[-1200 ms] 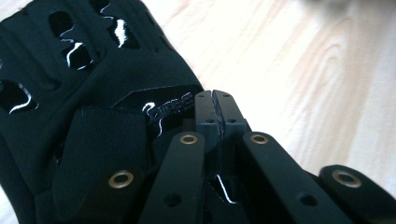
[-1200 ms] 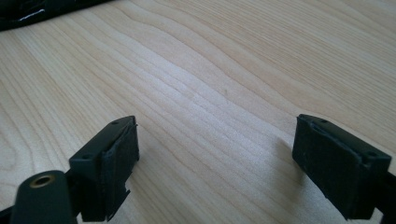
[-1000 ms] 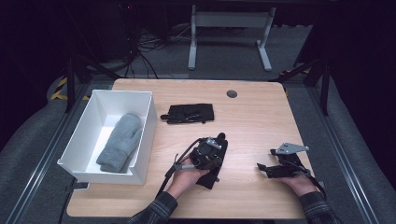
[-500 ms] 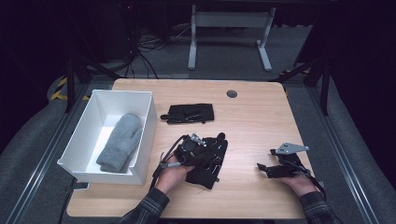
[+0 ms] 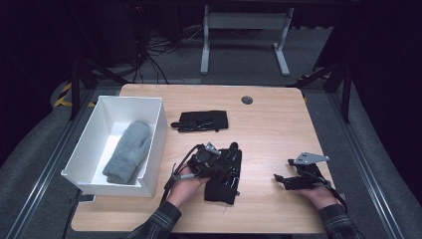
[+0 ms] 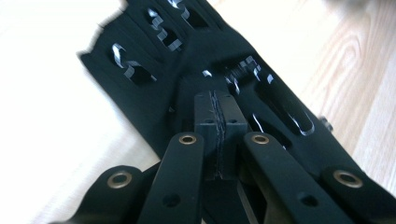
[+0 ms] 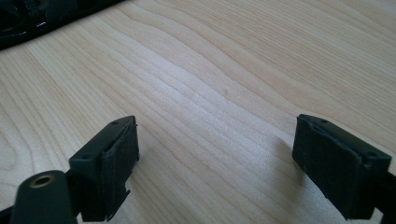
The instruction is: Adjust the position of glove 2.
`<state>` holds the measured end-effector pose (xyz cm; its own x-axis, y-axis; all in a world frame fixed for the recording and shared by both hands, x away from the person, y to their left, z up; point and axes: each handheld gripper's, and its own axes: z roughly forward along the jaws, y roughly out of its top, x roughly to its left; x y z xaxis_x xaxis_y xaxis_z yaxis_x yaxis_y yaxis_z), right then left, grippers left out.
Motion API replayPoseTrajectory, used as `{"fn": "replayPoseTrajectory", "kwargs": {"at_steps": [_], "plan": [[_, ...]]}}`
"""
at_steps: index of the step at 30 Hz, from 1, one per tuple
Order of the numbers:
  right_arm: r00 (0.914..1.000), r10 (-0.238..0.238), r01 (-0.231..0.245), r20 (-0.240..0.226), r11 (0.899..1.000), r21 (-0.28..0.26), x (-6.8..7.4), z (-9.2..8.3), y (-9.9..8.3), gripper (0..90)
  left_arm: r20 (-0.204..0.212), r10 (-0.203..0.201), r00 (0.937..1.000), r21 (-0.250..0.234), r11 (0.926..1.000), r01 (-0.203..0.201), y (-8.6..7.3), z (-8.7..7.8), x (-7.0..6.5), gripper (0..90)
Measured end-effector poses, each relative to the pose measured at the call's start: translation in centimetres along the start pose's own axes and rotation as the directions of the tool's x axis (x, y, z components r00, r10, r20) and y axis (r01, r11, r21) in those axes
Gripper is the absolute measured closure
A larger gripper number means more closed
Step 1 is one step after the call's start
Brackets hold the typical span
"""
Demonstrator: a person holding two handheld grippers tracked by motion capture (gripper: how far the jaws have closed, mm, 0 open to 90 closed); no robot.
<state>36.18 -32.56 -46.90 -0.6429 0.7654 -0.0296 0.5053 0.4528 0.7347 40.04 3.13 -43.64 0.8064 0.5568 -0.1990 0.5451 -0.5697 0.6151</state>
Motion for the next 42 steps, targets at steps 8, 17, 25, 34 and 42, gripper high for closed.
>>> {"fn": "replayPoseTrajectory", "kwargs": {"at_steps": [8, 17, 25, 34, 42], "plan": [[1.0000, 0.000, 0.000, 0.000, 1.000, 0.000, 0.0, 0.0, 0.0, 14.7, -0.055, -0.024, 0.9982, -0.036, 0.9991, 0.022, 2.1, -0.3, 2.2, 89.7], [1.0000, 0.000, 0.000, 0.000, 1.000, 0.000, 0.0, 0.0, 0.0, 14.7, -0.120, -0.094, 0.9883, -0.080, 0.9932, 0.085, 4.4, 0.1, 6.3, 89.9], [1.0000, 0.000, 0.000, 0.000, 1.000, 0.000, 0.0, 0.0, 0.0, 14.7, -0.185, -0.112, 0.9763, -0.095, 0.9909, 0.095, 6.7, 1.3, 9.3, 89.9], [1.0000, -0.001, 0.001, -0.003, 1.000, 0.000, 0.0, 0.0, 0.0, 14.8, -0.225, -0.112, 0.9678, -0.069, 0.9927, 0.099, 8.5, 4.3, 12.0, 89.9], [1.0000, -0.002, 0.002, -0.003, 1.000, 0.000, 0.0, 0.0, 0.0, 14.7, -0.192, -0.122, 0.9738, -0.041, 0.9924, 0.116, 8.2, 5.2, 12.0, 90.0]]}}
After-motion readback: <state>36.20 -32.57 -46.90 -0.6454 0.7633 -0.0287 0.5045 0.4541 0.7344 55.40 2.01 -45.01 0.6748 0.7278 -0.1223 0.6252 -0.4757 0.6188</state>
